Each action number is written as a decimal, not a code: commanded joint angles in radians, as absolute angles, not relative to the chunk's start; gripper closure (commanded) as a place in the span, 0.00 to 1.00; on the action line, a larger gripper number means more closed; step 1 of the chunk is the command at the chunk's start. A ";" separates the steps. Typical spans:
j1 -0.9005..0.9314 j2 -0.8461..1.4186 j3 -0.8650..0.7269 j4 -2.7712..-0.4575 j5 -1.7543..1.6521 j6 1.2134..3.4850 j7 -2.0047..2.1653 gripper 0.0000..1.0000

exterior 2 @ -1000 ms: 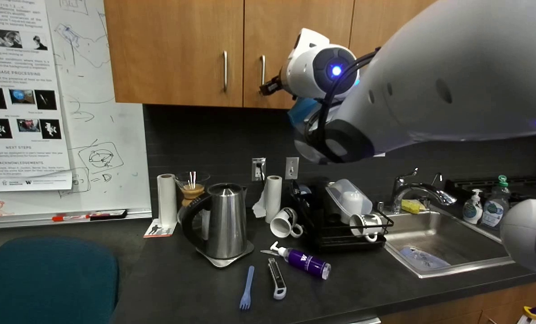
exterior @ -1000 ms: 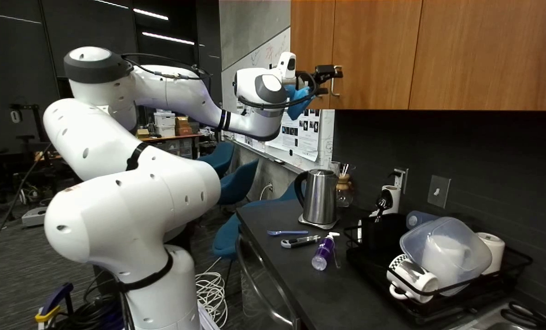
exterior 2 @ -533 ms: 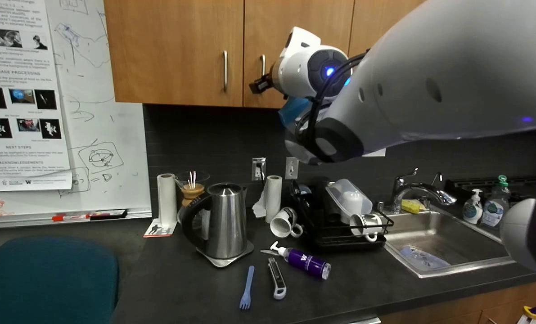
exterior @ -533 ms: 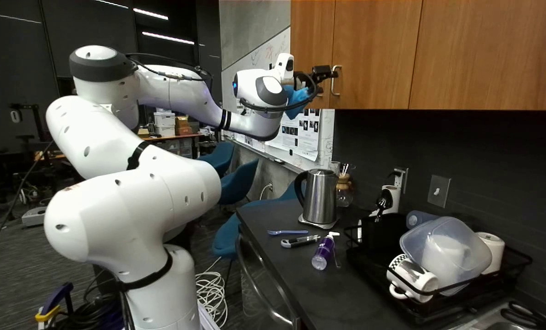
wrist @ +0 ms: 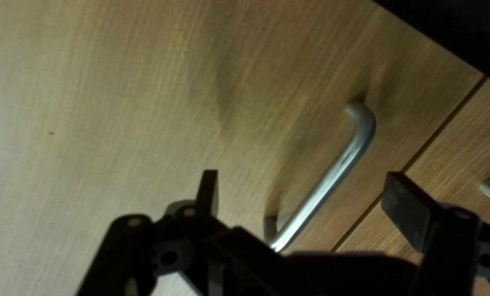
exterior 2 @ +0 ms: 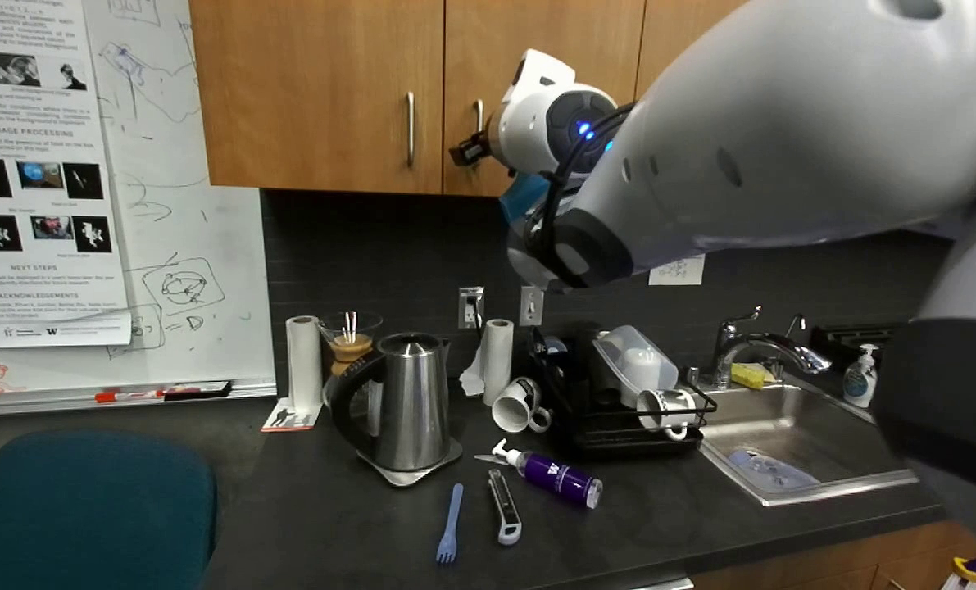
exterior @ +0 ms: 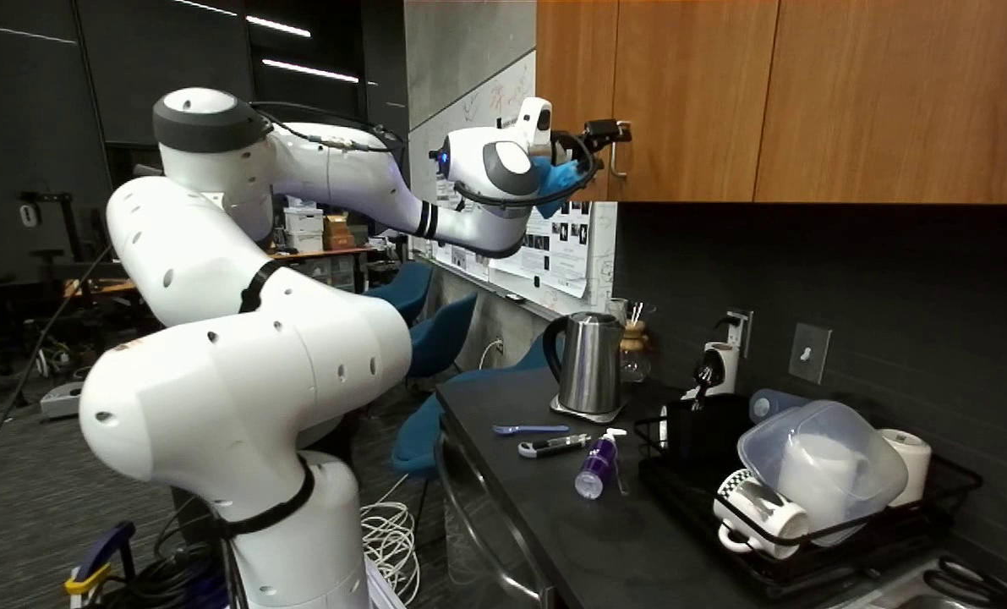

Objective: Open the top cabinet

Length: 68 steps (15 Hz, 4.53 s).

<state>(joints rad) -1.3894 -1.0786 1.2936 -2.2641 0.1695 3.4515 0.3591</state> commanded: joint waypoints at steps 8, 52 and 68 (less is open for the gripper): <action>-1.530 -0.997 1.380 -2.122 0.172 3.464 0.305 0.09; -1.309 -1.059 1.271 -2.334 0.292 3.235 0.382 0.94; -1.099 -1.106 1.161 -2.564 0.298 3.247 0.404 0.94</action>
<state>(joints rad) -1.1510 -1.0561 1.2184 -2.3919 0.2809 3.2802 0.4102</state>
